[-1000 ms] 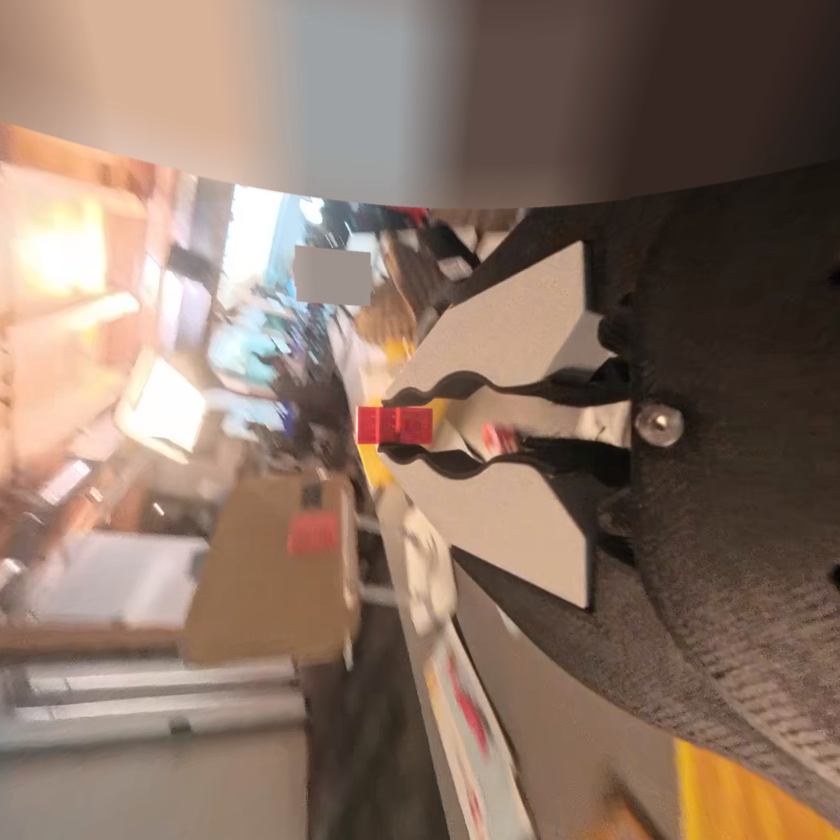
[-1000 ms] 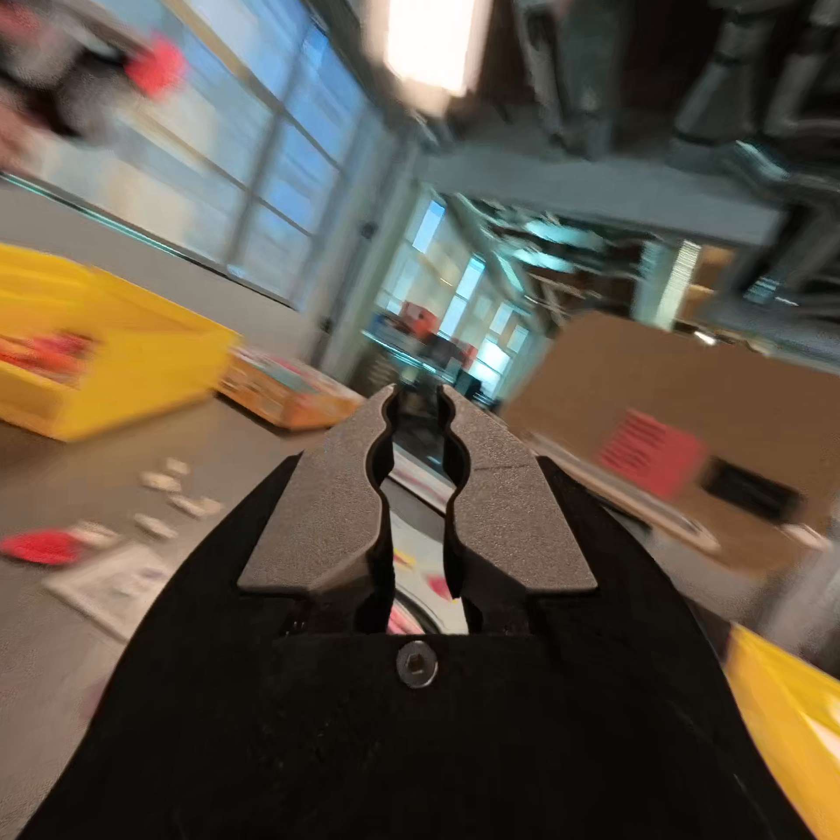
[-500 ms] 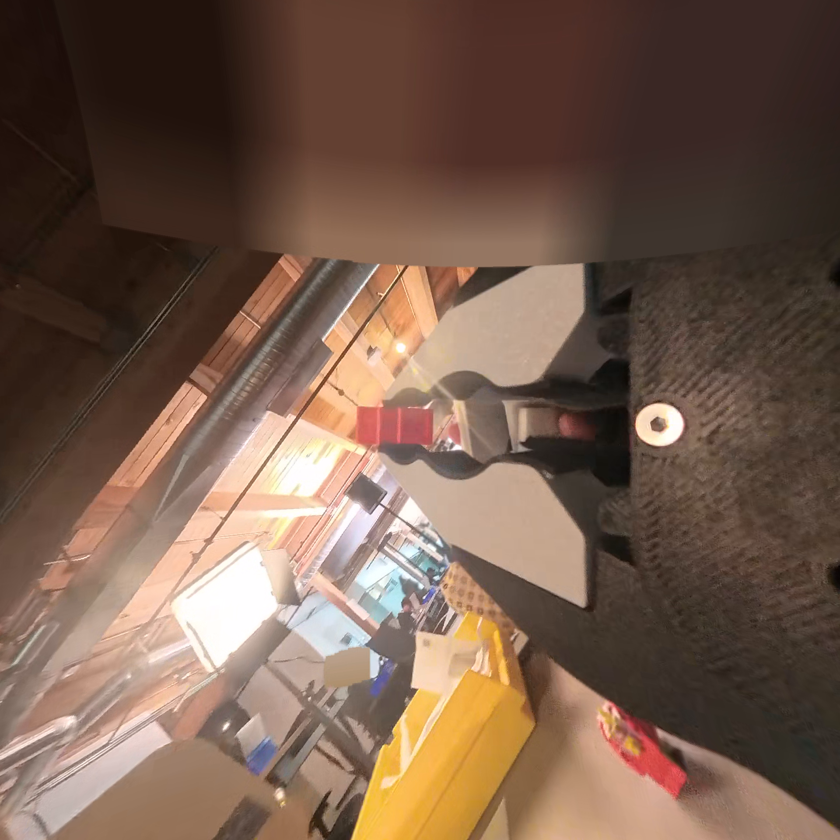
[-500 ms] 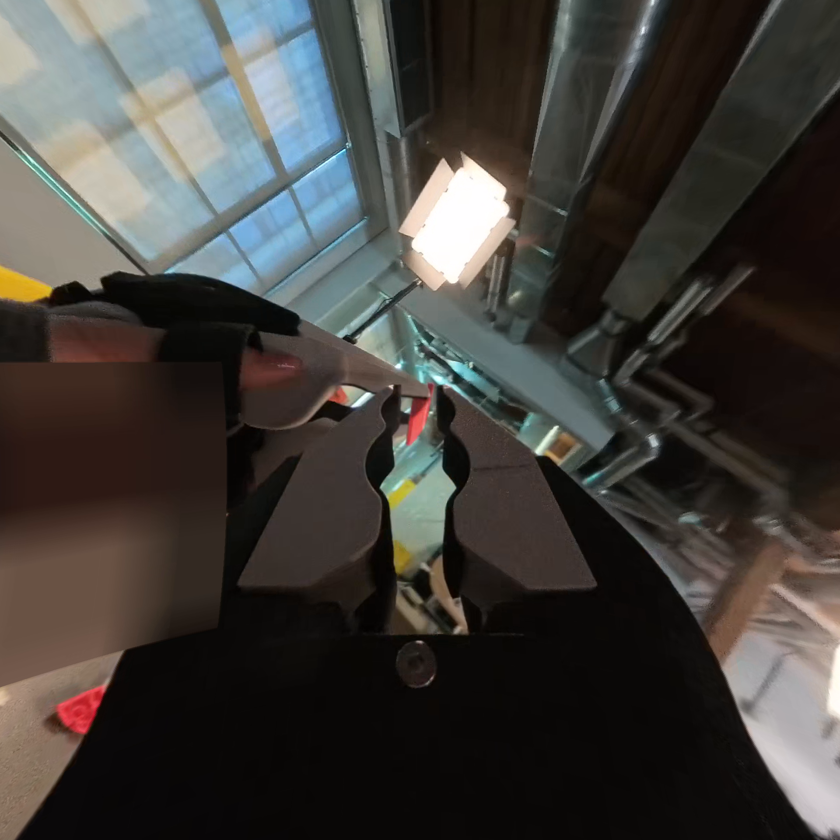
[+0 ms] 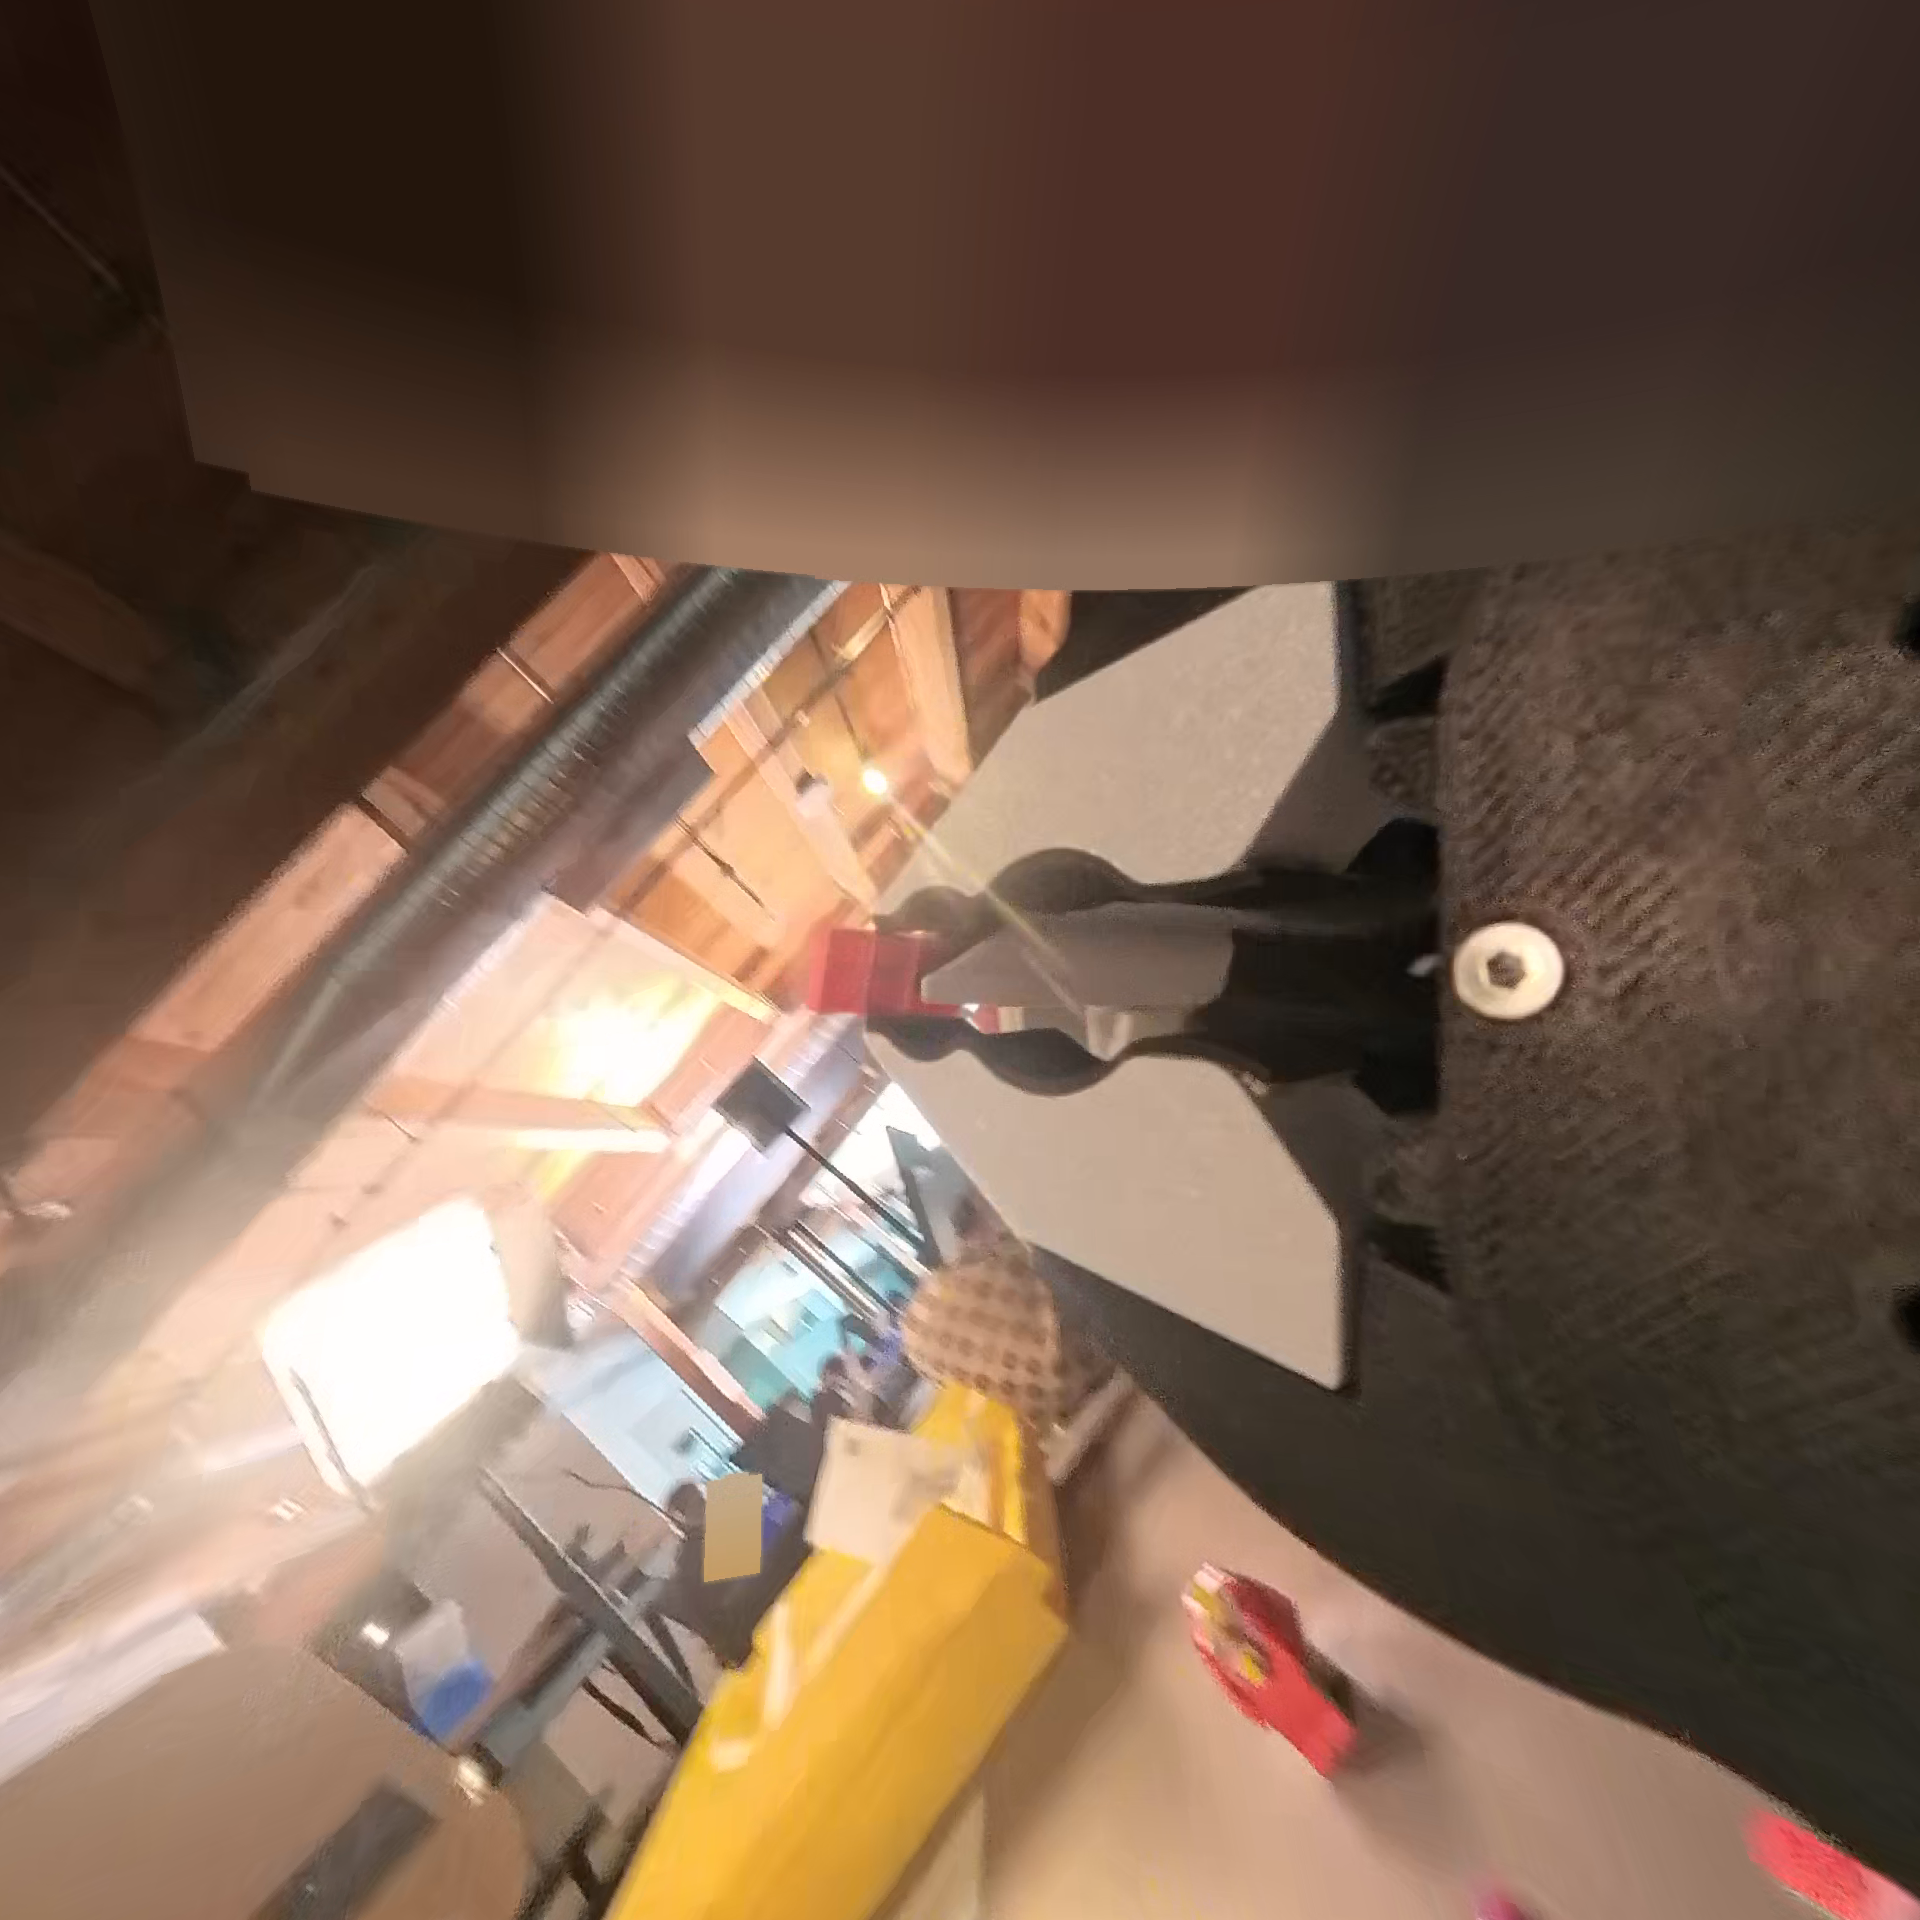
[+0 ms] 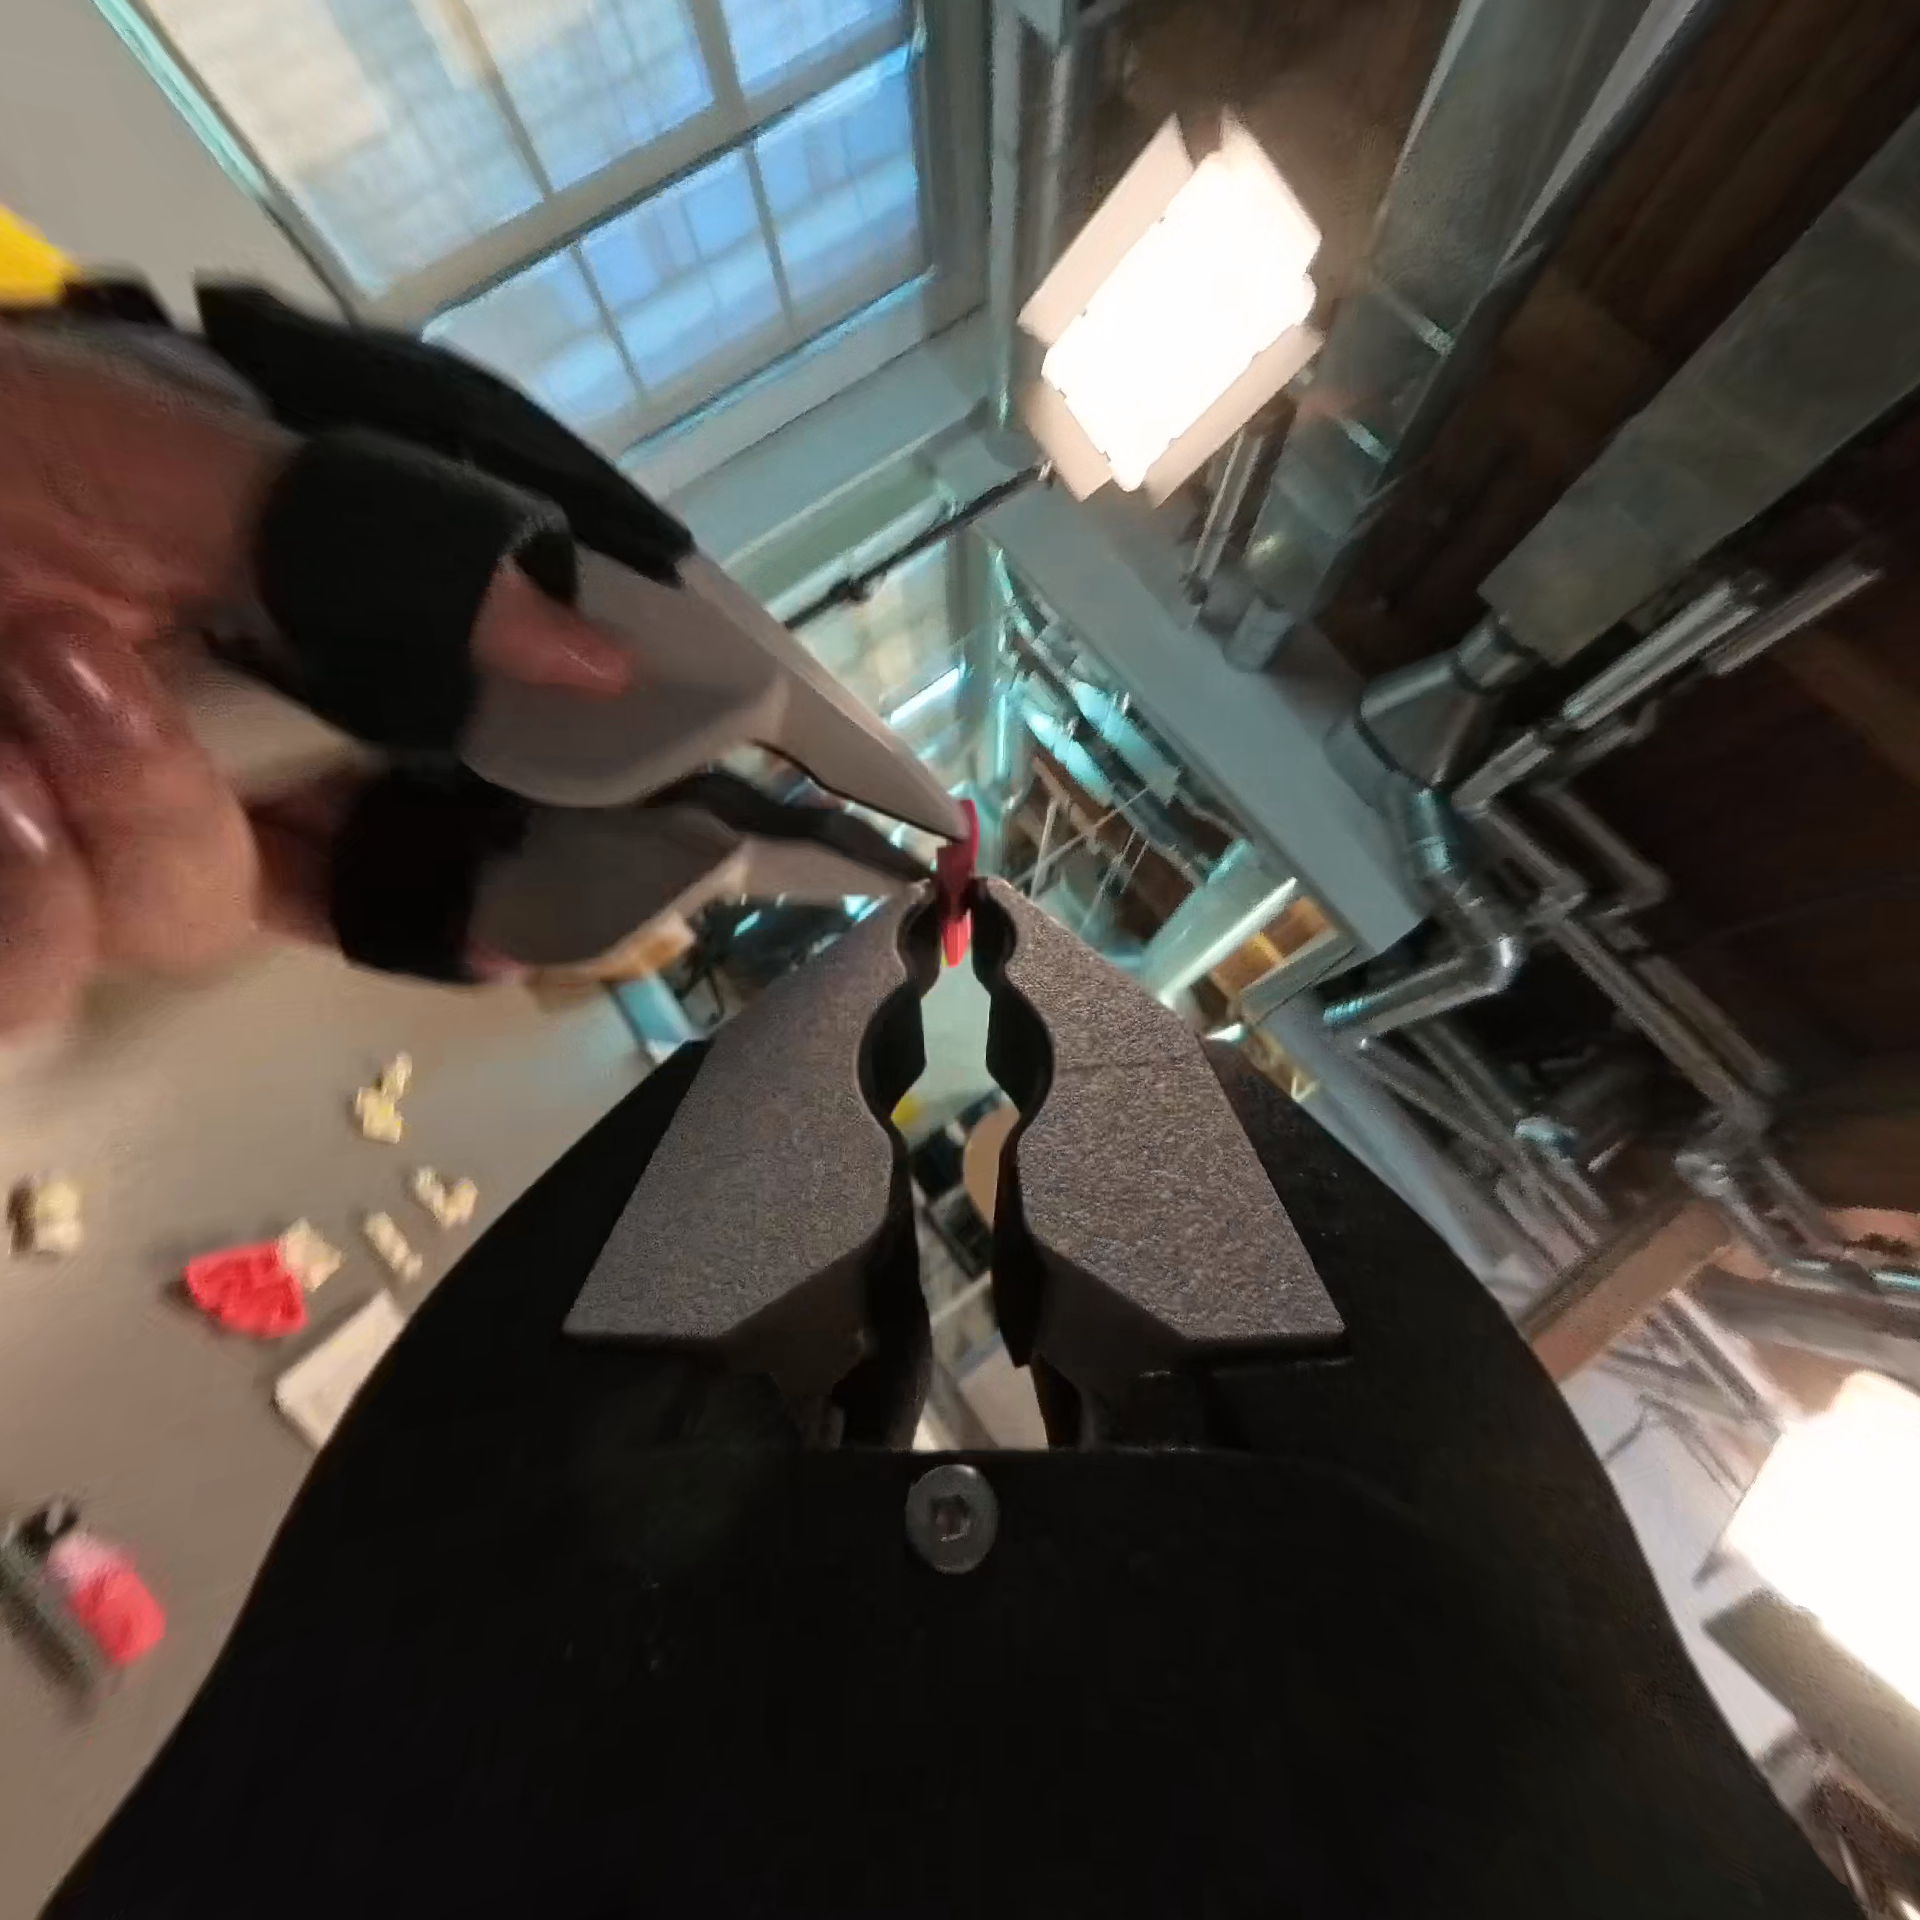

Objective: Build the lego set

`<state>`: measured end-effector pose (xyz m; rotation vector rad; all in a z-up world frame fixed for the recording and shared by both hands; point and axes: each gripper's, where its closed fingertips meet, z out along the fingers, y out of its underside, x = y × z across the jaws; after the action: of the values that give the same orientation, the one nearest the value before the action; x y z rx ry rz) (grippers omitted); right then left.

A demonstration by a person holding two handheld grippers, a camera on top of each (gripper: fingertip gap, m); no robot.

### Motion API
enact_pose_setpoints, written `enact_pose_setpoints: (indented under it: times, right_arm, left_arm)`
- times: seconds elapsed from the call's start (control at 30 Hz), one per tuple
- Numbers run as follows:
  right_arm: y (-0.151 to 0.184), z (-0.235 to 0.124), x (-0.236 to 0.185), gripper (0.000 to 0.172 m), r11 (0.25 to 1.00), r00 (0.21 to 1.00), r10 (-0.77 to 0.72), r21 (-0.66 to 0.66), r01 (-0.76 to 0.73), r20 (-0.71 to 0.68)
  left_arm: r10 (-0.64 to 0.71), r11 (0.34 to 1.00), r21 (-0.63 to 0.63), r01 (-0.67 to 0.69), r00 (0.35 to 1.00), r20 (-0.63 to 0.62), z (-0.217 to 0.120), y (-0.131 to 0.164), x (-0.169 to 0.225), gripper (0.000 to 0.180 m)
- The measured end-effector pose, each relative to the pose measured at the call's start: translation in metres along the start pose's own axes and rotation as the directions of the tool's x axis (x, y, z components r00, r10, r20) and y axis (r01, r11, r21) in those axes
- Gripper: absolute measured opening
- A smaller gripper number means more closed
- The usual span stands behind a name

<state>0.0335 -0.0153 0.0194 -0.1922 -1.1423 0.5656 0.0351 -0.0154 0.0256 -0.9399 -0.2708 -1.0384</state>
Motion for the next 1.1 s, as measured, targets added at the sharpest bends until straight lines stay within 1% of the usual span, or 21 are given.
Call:
enact_pose_setpoints:
  times: [0.03, 0.07, 0.1, 0.13, 0.17, 0.2, 0.23, 0.27, 0.3, 0.33, 0.4, 0.43, 0.47, 0.5, 0.6, 0.7, 0.77, 0.83, 0.97, 1.03, 1.1]
  right_arm:
    - [0.011, -0.005, -0.001, 0.003, 0.999, 1.000, -0.001, -0.038, 0.001, 0.018]
    - [0.022, -0.012, -0.003, 0.003, 0.997, 0.999, 0.002, -0.076, 0.002, 0.052]
    - [0.035, -0.020, -0.010, 0.003, 0.993, 0.993, 0.011, -0.115, 0.002, 0.117]
    - [0.050, -0.029, -0.019, 0.003, 0.986, 0.982, 0.020, -0.167, 0.012, 0.187]
    - [0.065, -0.040, -0.029, 0.003, 0.974, 0.966, 0.017, -0.223, 0.042, 0.257]
    - [0.079, -0.052, -0.041, 0.004, 0.960, 0.940, 0.010, -0.265, 0.085, 0.340]
    - [0.090, -0.064, -0.052, 0.003, 0.946, 0.911, 0.005, -0.296, 0.129, 0.411]
    - [0.099, -0.075, -0.061, 0.003, 0.933, 0.882, 0.003, -0.319, 0.167, 0.472]
    - [0.105, -0.085, -0.071, 0.003, 0.922, 0.846, 0.009, -0.333, 0.200, 0.533]
    - [0.111, -0.094, -0.080, 0.003, 0.911, 0.812, 0.018, -0.344, 0.227, 0.584]
    - [0.119, -0.107, -0.093, 0.003, 0.889, 0.749, 0.037, -0.363, 0.278, 0.662]
    - [0.122, -0.111, -0.098, 0.003, 0.881, 0.723, 0.036, -0.364, 0.303, 0.690]
    - [0.125, -0.112, -0.101, 0.003, 0.874, 0.707, 0.023, -0.358, 0.329, 0.707]
    - [0.126, -0.113, -0.104, 0.003, 0.868, 0.692, 0.006, -0.348, 0.355, 0.722]
    - [0.126, -0.113, -0.110, 0.004, 0.855, 0.650, -0.048, -0.305, 0.419, 0.758]
    - [0.125, -0.116, -0.118, 0.004, 0.837, 0.582, -0.112, -0.238, 0.492, 0.806]
    - [0.129, -0.120, -0.123, 0.004, 0.805, 0.512, -0.174, -0.178, 0.566, 0.841]
    - [0.131, -0.120, -0.126, 0.004, 0.774, 0.462, -0.226, -0.129, 0.619, 0.858]
    - [0.131, -0.119, -0.128, 0.006, 0.773, 0.427, -0.211, -0.117, 0.623, 0.880]
    - [0.130, -0.120, -0.129, 0.007, 0.781, 0.406, -0.200, -0.105, 0.615, 0.892]
    - [0.130, -0.121, -0.129, 0.007, 0.787, 0.390, -0.187, -0.100, 0.608, 0.902]
  left_arm:
    - [0.001, 0.999, -0.049, 0.000, 1.000, 0.023, -0.003, 0.006, -0.004, 0.007]
    - [0.019, 0.996, -0.092, -0.017, 1.000, 0.023, -0.008, 0.012, -0.005, 0.017]
    - [0.054, 0.990, -0.135, -0.047, 0.997, 0.049, -0.015, 0.017, -0.010, 0.028]
    - [0.125, 0.978, -0.181, -0.107, 0.988, 0.089, -0.024, 0.022, -0.018, 0.028]
    - [0.224, 0.952, -0.246, -0.183, 0.963, 0.150, -0.035, 0.027, -0.030, 0.027]
    - [0.332, 0.906, -0.346, -0.245, 0.918, 0.218, -0.048, 0.035, -0.047, 0.024]
    - [0.430, 0.841, -0.469, -0.270, 0.859, 0.276, -0.063, 0.045, -0.066, 0.024]
    - [0.503, 0.773, -0.581, -0.256, 0.806, 0.313, -0.077, 0.055, -0.082, 0.025]
    - [0.544, 0.714, -0.666, -0.217, 0.770, 0.332, -0.088, 0.064, -0.095, 0.025]
    - [0.564, 0.665, -0.727, -0.173, 0.755, 0.336, -0.096, 0.073, -0.103, 0.026]
    - [0.584, 0.589, -0.802, -0.098, 0.737, 0.340, -0.106, 0.088, -0.116, 0.029]
    - [0.596, 0.560, -0.826, -0.072, 0.727, 0.341, -0.108, 0.092, -0.122, 0.032]
    - [0.615, 0.534, -0.843, -0.062, 0.713, 0.337, -0.109, 0.095, -0.127, 0.038]
    - [0.640, 0.512, -0.856, -0.069, 0.696, 0.326, -0.109, 0.095, -0.130, 0.039]
    - [0.723, 0.417, -0.906, -0.067, 0.629, 0.286, -0.114, 0.096, -0.143, 0.040]
    - [0.761, 0.327, -0.944, -0.036, 0.603, 0.241, -0.121, 0.105, -0.149, 0.040]
    - [0.781, 0.300, -0.953, -0.049, 0.587, 0.215, -0.121, 0.106, -0.150, 0.040]
    - [0.787, 0.294, -0.955, -0.051, 0.579, 0.211, -0.121, 0.106, -0.151, 0.039]
    - [0.789, 0.292, -0.955, -0.054, 0.578, 0.209, -0.121, 0.106, -0.151, 0.038]
    - [0.803, 0.274, -0.960, -0.062, 0.563, 0.193, -0.121, 0.107, -0.152, 0.038]
    - [0.808, 0.258, -0.963, -0.072, 0.563, 0.174, -0.121, 0.108, -0.151, 0.034]
